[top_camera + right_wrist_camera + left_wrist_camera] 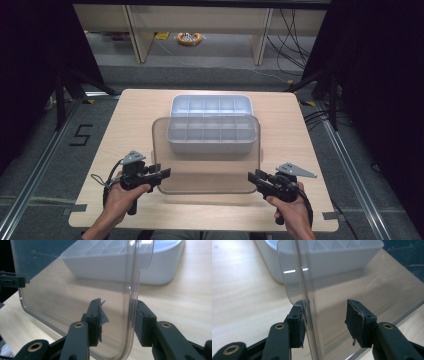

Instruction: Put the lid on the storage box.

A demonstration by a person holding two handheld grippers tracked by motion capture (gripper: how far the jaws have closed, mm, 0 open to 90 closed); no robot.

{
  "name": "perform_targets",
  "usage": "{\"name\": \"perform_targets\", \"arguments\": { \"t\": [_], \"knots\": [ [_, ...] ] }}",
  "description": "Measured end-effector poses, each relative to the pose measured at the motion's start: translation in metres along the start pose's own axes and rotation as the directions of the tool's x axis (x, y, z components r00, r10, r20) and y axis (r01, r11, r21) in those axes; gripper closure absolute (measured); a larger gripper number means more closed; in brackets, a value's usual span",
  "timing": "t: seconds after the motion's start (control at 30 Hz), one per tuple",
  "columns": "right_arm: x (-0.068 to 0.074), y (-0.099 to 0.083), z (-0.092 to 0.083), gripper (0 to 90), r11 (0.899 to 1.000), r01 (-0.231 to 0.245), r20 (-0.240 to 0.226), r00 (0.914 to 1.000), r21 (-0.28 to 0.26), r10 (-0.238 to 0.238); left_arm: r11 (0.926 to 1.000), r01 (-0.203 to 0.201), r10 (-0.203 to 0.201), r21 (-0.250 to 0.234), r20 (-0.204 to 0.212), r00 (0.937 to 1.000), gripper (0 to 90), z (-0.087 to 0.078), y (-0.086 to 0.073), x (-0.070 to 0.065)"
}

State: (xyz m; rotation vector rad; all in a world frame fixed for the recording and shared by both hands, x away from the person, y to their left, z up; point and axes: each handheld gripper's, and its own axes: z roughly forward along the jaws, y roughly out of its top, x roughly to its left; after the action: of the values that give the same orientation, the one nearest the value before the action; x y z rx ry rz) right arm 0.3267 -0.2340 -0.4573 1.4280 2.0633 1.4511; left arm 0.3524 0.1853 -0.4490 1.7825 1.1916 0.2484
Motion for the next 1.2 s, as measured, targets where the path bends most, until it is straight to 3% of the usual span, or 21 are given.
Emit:
{"name": "perform_targets", "arguments": {
  "t": [0.07, 0.2, 0.23, 0.3, 0.33, 0.37, 0.4, 0.43, 0.57, 0.6, 0.77, 0.83, 0.93, 1.2],
  "knots": [
    [-0.002, 0.012, 0.003, 61.9, 1.000, -0.014, 0.005, 0.9999, -0.020, 0.014, 0.9999, 0.007, -0.007, -0.015, -0.004, 1.0000, 51.3, 0.003, 0.014, 0.001],
    [-0.006, 0.028, 0.007, 61.3, 0.999, -0.011, 0.006, 0.9999, -0.038, 0.012, 0.9996, 0.006, -0.006, -0.026, -0.008, 1.0000, 51.2, 0.007, 0.026, 0.002],
    [-0.006, 0.032, 0.008, 61.1, 0.999, -0.034, 0.009, 0.9994, -0.039, 0.034, 0.9996, 0.008, -0.008, -0.027, -0.012, 0.9999, 51.3, 0.008, 0.031, 0.003],
    [-0.011, 0.041, 0.011, 60.8, 0.998, -0.011, 0.009, 0.9999, -0.056, 0.011, 0.9993, 0.013, -0.014, -0.034, -0.013, 0.9998, 51.2, 0.012, 0.039, 0.005],
    [-0.010, 0.049, 0.013, 60.2, 0.998, -0.044, 0.019, 0.9988, -0.050, 0.045, 0.9992, 0.015, -0.016, -0.037, -0.020, 0.9997, 51.1, 0.013, 0.043, 0.005],
    [-0.015, 0.053, 0.016, 59.9, 0.998, 0.002, 0.023, 0.9997, -0.066, 0.000, 0.9988, 0.020, -0.021, -0.044, -0.016, 0.9997, 51.0, 0.015, 0.047, 0.007],
    [-0.015, 0.053, 0.016, 59.9, 0.998, 0.002, 0.023, 0.9997, -0.066, 0.000, 0.9986, 0.025, -0.026, -0.047, -0.018, 0.9995, 51.0, 0.016, 0.050, 0.007],
    [-0.013, 0.060, 0.018, 59.4, 0.997, -0.043, 0.023, 0.9987, -0.071, 0.045, 0.9981, 0.029, -0.031, -0.054, -0.025, 0.9992, 50.9, 0.018, 0.053, 0.007],
    [-0.021, 0.070, 0.024, 58.9, 0.995, -0.011, 0.044, 0.9989, -0.095, 0.015, 0.9966, 0.045, -0.047, -0.069, -0.023, 0.9987, 50.7, 0.022, 0.067, 0.010],
    [-0.020, 0.077, 0.024, 59.0, 0.994, -0.050, 0.032, 0.9981, -0.098, 0.053, 0.9959, 0.052, -0.053, -0.074, -0.016, 0.9985, 50.6, 0.024, 0.072, 0.012],
    [-0.026, 0.085, 0.028, 59.0, 0.994, -0.023, 0.040, 0.9988, -0.110, 0.028, 0.9957, 0.052, -0.054, -0.077, -0.025, 0.9982, 50.5, 0.027, 0.082, 0.013],
    [-0.030, 0.090, 0.033, 58.9, 0.992, -0.055, 0.039, 0.9974, -0.117, 0.060, 0.9950, 0.058, -0.060, -0.081, -0.022, 0.9980, 50.5, 0.031, 0.088, 0.015],
    [-0.033, 0.094, 0.036, 58.3, 0.992, -0.065, 0.041, 0.9967, -0.113, 0.070, 0.9957, 0.058, -0.061, -0.071, -0.028, 0.9978, 50.5, 0.037, 0.096, 0.016],
    [-0.044, 0.108, 0.051, 57.2, 0.992, -0.061, 0.068, 0.9953, -0.107, 0.069, 0.9951, 0.077, -0.080, -0.063, -0.042, 0.9959, 49.4, 0.055, 0.114, 0.027]
  ]
}}
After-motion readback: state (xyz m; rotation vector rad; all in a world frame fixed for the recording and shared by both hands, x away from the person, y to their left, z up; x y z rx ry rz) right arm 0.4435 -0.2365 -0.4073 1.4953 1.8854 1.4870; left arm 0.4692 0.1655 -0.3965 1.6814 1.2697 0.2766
